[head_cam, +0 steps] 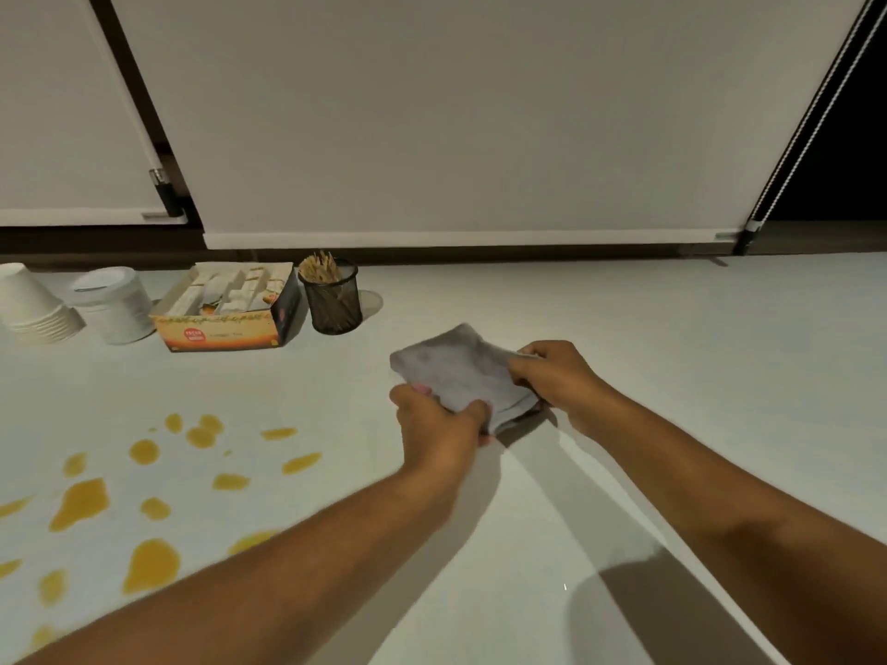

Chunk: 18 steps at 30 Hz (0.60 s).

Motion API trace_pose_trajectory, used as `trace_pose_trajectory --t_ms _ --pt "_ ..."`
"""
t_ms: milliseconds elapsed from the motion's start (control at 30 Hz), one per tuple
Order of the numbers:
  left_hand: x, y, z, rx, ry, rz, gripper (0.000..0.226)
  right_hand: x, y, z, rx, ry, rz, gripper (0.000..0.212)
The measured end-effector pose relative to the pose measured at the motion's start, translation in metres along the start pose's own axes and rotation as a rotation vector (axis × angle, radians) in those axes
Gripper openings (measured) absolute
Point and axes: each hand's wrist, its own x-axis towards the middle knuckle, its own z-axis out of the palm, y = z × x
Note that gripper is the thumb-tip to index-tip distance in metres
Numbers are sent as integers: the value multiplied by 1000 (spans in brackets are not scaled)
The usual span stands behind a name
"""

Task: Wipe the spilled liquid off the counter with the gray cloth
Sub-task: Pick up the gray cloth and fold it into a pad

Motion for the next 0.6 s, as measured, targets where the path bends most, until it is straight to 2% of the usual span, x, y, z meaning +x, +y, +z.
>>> trace_pose_trajectory --t_ms 133,200,267,367,433,467,533,600 --pt "-114 -11 -6 -64 -126 -72 41 -80 23 -21 -34 -138 5 11" --pt "-152 -13 -18 8 -254 -134 45 -108 37 -28 -40 -169 -18 5" --pt "-167 -12 -34 148 -344 -47 45 -128 48 -33 5 -164 -49 11" --pt "-134 3 -58 468 -167 352 35 -148 58 -33 86 -120 -148 14" --pt "-90 15 -71 665 -94 495 26 -153 58 -31 116 -89 -215 14" --pt "-67 19 -75 783 -84 535 33 -155 57 -30 117 -83 -247 14" --pt "-29 25 -78 905 -126 497 60 -157 49 -29 104 -93 -301 14" --pt "-12 38 -77 738 -258 313 74 -160 39 -30 81 -111 -345 14"
